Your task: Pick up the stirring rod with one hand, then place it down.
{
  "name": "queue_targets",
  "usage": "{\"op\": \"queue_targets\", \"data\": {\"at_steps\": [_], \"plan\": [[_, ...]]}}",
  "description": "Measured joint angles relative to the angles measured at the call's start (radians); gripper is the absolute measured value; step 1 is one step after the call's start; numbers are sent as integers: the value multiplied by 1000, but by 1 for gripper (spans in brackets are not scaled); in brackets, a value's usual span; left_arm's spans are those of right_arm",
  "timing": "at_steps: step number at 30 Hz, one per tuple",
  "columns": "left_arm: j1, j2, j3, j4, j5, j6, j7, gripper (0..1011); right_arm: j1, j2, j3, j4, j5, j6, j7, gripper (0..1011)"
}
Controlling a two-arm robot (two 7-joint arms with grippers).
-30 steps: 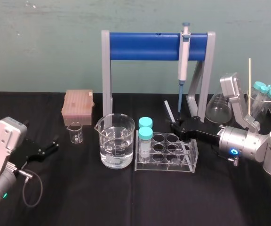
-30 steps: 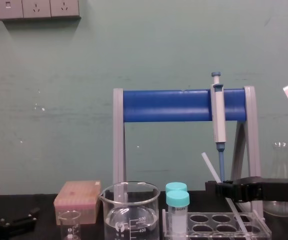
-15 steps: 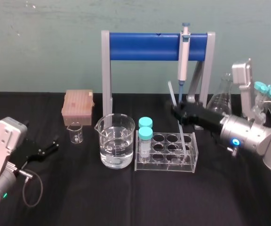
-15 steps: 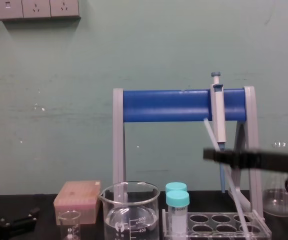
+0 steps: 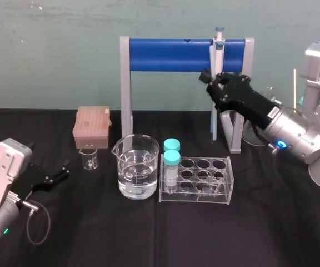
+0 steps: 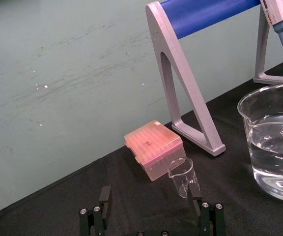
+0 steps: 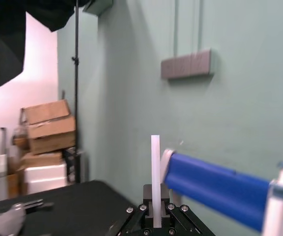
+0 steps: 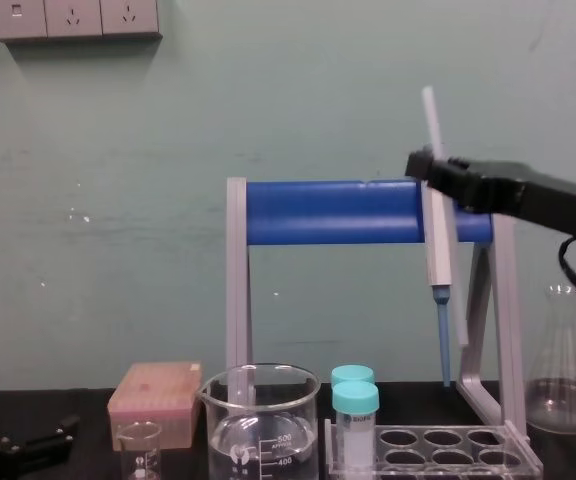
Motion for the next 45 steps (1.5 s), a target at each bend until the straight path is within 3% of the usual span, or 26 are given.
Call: {"op": "queue_targets", "data": {"at_steps": [8, 15, 23, 45], "plan": [[0, 0, 0, 0, 0, 0, 0, 1000, -30, -5, 34, 36, -92, -185, -49, 72], [0, 0, 0, 0, 0, 0, 0, 1000, -70, -8, 57, 83, -136, -276, -75, 72], [0, 0, 0, 0, 0, 0, 0, 1000, -99, -19, 81, 105, -146, -280, -92, 72], [0, 0, 0, 0, 0, 0, 0, 1000, -95, -16, 75, 102, -145, -281, -89, 72]]}}
